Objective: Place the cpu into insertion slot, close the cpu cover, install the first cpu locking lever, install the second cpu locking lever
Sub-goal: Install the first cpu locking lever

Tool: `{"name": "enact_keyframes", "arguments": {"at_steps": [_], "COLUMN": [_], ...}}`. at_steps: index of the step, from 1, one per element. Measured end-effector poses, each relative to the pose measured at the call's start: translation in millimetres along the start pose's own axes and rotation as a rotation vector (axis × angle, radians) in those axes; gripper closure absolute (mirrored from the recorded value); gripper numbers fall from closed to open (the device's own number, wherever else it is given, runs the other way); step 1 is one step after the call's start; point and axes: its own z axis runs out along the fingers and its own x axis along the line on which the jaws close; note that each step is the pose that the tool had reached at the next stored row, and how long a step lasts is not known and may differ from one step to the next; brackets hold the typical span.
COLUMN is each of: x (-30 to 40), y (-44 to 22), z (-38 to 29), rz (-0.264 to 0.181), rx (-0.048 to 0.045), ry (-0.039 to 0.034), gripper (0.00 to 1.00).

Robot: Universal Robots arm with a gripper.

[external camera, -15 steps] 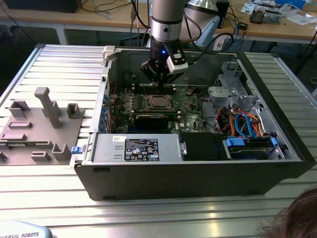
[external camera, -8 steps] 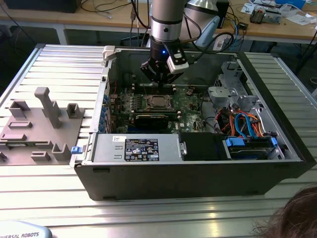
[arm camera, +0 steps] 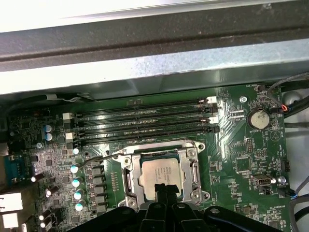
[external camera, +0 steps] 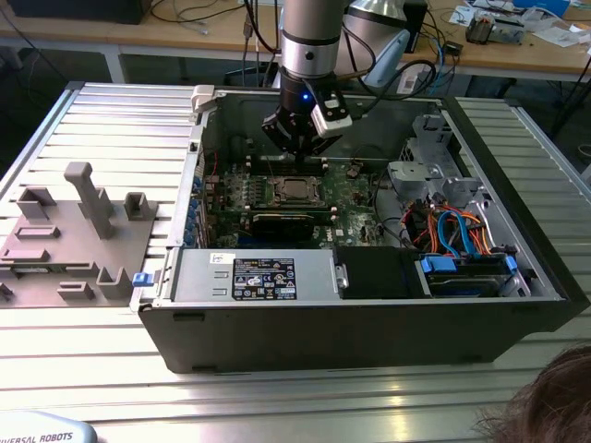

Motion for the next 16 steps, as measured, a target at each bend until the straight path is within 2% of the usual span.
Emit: {"name": "enact_keyframes", "arguments": {"at_steps": [16], "x": [0.0], "y": [0.0], "z": [0.0], "rz": [-0.012], "rx": [-0.0001], "ry": [-0.0004], "gripper": [0.89]}}
